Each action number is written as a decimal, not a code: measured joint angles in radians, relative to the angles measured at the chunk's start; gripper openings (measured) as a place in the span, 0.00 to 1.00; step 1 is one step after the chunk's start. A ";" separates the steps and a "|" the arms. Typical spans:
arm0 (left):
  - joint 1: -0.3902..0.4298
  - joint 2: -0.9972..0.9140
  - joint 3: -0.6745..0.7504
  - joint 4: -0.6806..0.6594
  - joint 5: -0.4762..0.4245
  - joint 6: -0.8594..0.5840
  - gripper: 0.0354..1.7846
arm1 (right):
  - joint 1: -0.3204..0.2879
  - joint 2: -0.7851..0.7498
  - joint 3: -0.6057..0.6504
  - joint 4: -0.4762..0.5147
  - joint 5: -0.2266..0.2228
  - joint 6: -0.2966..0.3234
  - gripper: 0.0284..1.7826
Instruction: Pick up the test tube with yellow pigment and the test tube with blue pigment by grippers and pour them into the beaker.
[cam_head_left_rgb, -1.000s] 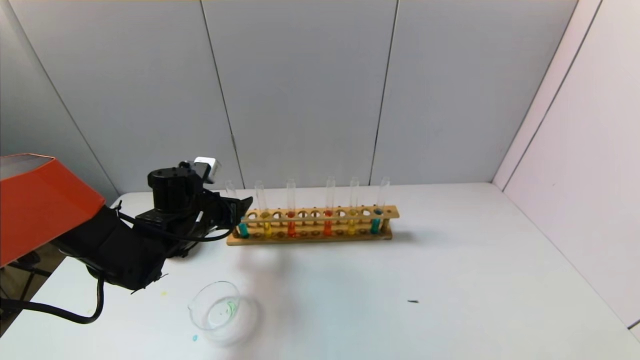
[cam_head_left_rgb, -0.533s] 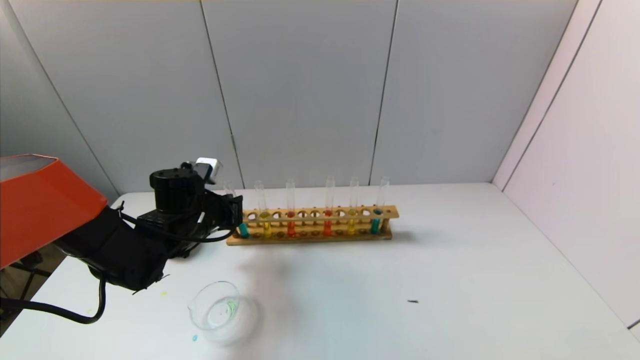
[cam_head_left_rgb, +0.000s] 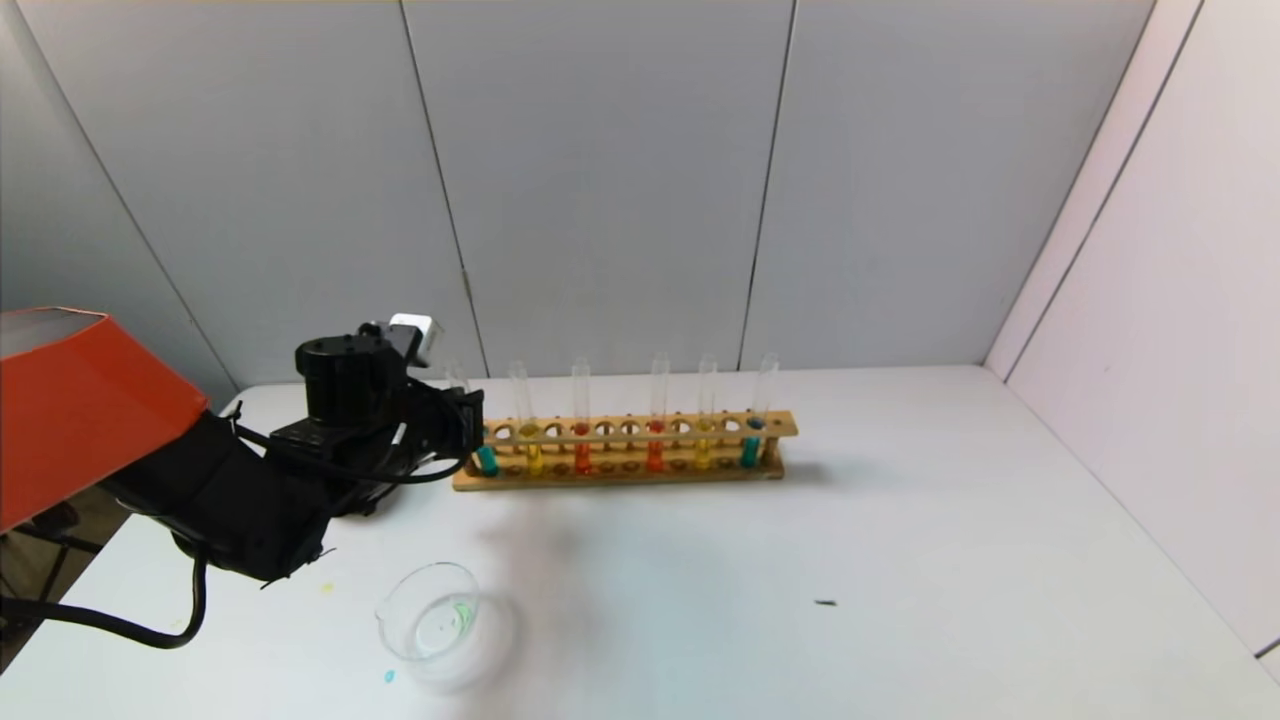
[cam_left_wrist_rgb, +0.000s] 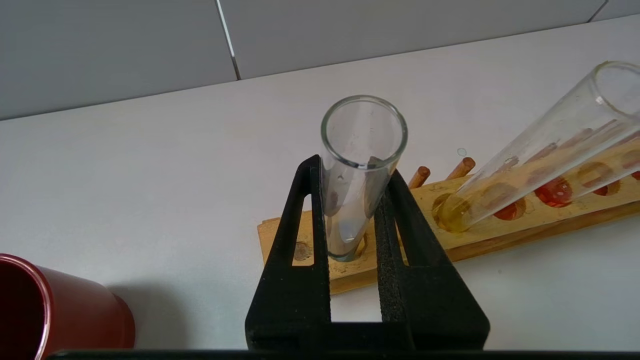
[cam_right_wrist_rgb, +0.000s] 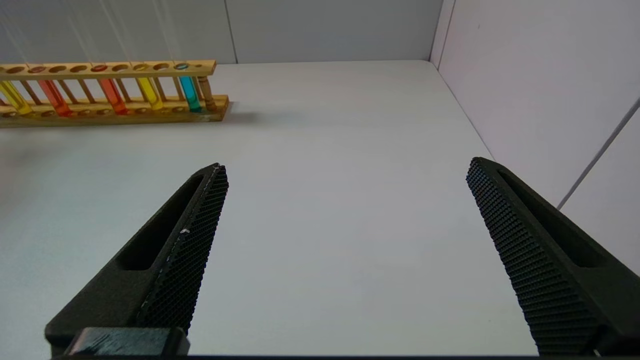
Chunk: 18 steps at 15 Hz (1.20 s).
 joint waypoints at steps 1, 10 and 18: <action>0.000 -0.008 -0.002 0.005 0.000 0.001 0.16 | 0.000 0.000 0.000 0.000 0.000 0.000 0.98; 0.003 -0.150 -0.056 0.209 0.016 0.004 0.16 | 0.000 0.000 0.000 0.000 0.000 0.000 0.98; 0.004 -0.252 -0.147 0.367 0.027 0.006 0.16 | 0.000 0.000 0.000 0.000 0.000 0.000 0.98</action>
